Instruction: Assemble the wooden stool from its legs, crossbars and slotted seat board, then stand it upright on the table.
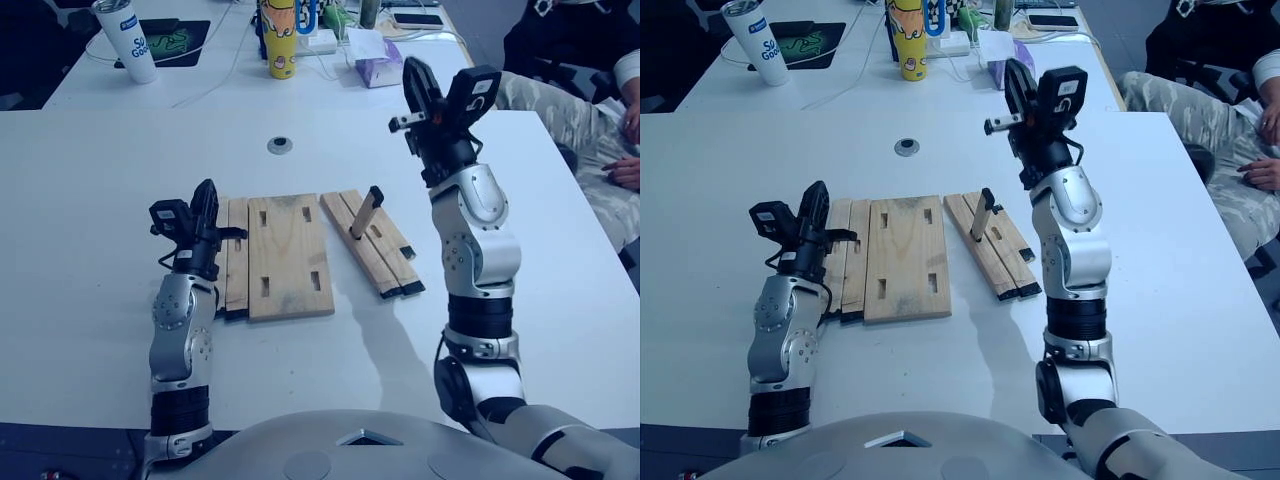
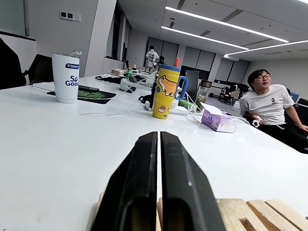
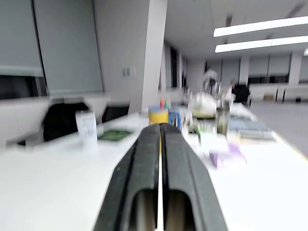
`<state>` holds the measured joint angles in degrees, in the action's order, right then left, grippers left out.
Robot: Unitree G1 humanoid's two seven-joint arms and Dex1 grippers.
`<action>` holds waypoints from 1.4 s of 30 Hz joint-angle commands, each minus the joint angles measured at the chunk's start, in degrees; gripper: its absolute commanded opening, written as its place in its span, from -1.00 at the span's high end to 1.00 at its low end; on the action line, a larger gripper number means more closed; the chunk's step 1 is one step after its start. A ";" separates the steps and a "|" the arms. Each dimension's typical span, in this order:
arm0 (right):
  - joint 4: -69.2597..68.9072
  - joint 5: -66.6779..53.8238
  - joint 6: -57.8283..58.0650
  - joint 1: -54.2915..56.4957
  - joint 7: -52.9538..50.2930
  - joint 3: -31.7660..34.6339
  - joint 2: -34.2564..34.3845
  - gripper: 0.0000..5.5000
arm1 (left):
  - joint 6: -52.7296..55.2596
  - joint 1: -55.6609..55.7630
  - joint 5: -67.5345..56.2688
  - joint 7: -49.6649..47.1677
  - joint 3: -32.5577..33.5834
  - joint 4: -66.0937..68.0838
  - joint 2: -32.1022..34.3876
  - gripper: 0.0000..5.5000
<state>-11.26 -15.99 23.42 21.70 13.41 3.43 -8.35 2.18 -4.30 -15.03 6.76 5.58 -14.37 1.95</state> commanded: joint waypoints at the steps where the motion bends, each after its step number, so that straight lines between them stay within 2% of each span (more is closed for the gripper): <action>1: -8.11 -5.65 17.73 -11.50 5.80 -2.80 -7.20 0.99 | -0.93 -1.45 0.98 -1.21 -0.38 -0.70 -1.18 0.96; 4: -13.41 -10.84 29.98 -15.99 9.86 -3.35 -12.70 0.89 | -1.59 -2.50 1.37 -1.79 -0.39 -1.10 -1.96 0.96; 7: -15.88 -15.77 39.90 -17.75 11.89 -1.83 -16.13 0.66 | -2.00 -3.17 1.65 -2.32 -0.56 -1.46 -2.58 0.96; 13: -17.76 -19.00 47.98 -17.51 11.67 -0.87 -18.10 0.36 | -2.48 -3.75 2.10 -2.74 -0.79 -1.66 -3.35 0.96; 19: -17.68 -17.97 51.08 -16.38 11.08 -4.06 -19.87 0.03 | -2.67 -3.82 1.99 -2.89 -0.62 -1.69 -3.67 0.96; 27: -15.78 -10.74 41.71 -16.83 11.84 -10.48 -25.08 0.03 | -2.63 -4.08 2.24 -2.85 -0.87 -1.84 -3.65 0.96; 42: -9.19 -5.15 37.48 -11.59 11.17 -18.15 -21.16 0.03 | -2.07 -3.30 2.01 -2.68 -1.01 -1.87 -3.22 0.96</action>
<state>-21.91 -22.32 60.81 9.75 25.07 -13.93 -29.95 -0.43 -8.09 -13.19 4.11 4.53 -15.89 -1.67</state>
